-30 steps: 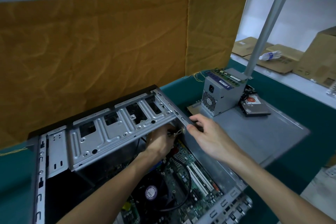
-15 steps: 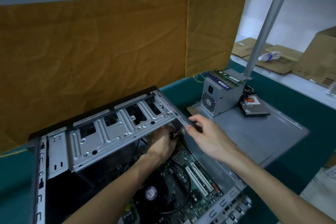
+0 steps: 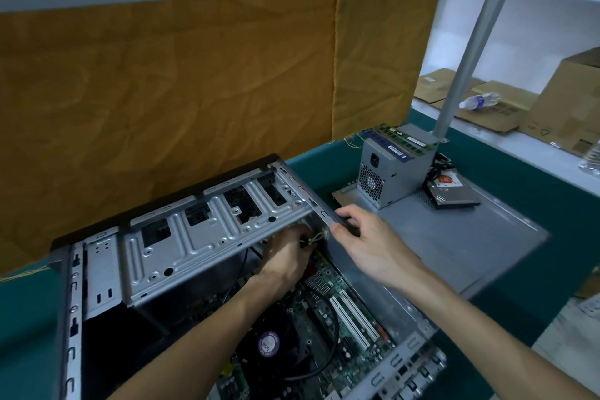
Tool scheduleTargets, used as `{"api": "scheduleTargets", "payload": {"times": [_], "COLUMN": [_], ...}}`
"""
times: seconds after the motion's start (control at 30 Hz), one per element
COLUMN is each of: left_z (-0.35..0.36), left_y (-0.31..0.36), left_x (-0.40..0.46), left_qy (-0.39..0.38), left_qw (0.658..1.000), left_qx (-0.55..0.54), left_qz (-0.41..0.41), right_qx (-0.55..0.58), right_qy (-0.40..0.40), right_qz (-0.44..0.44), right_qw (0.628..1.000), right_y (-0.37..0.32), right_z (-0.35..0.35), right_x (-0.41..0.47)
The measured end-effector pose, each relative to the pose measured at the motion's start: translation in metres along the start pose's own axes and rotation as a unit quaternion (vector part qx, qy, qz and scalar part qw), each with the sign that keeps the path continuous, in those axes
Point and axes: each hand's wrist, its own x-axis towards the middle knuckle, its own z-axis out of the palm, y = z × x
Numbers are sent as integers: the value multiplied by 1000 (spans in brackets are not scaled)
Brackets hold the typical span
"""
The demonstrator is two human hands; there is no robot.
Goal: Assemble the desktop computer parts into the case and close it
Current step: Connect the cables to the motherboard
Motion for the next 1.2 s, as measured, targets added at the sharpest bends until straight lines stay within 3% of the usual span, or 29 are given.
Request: {"api": "scheduleTargets", "payload": {"times": [0.53, 1.2], "left_z": [-2, -1], "left_y": [-5, -6], "left_x": [3, 0], "left_qy": [-31, -5], "left_qw": [996, 994], "left_qx": [72, 90], "left_qz": [45, 69], "right_qx": [11, 30], "right_qy": [1, -9], "right_qz": [-12, -19], "right_qw": [1000, 999], "right_y": [1, 4], "right_z": [1, 2], "right_x": [1, 3]}}
